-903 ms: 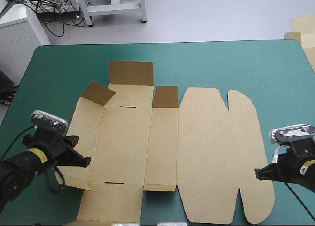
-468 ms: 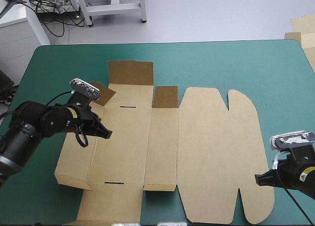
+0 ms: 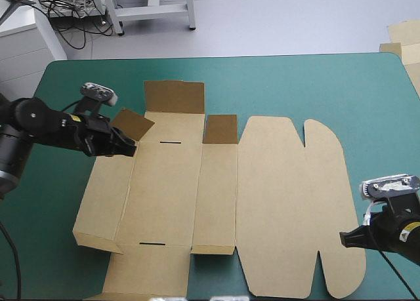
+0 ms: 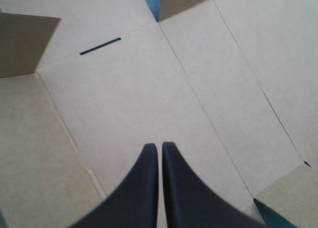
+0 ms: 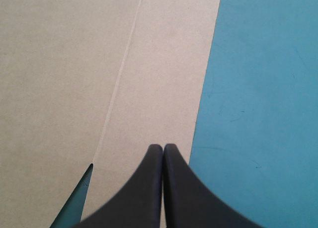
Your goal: Fold the box
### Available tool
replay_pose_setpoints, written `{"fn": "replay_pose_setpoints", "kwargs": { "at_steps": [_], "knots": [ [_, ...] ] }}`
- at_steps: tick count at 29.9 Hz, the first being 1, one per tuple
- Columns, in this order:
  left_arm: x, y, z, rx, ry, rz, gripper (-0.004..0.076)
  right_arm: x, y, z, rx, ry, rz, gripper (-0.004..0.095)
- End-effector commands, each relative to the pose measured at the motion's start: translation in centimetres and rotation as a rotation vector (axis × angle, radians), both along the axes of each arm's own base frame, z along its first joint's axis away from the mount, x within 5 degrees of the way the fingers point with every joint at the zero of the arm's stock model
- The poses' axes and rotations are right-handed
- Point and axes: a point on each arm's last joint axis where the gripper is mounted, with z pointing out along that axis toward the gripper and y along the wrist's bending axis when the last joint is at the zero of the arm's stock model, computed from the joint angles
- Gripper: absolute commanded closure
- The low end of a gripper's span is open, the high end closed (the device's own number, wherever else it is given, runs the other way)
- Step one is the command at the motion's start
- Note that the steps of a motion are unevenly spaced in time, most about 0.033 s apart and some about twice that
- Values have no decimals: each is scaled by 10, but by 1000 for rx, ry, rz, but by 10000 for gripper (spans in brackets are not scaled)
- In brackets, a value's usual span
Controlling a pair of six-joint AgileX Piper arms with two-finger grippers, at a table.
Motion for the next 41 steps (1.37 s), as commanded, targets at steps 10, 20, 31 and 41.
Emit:
{"fn": "replay_pose_setpoints", "kwargs": {
  "at_steps": [10,20,31,41],
  "knots": [
    [-8,106,21,-71,-43,430,708,3,-2,9,-7,-74,-10,928],
    [-15,131,18,-16,-14,555,673,4,-1,9,-6,-77,-10,928],
    [-16,133,9,8,18,555,135,5,-1,10,-4,-91,-10,928],
    [-19,126,-65,-66,247,477,88,5,-1,10,-7,-96,-6,928]
  ]
}}
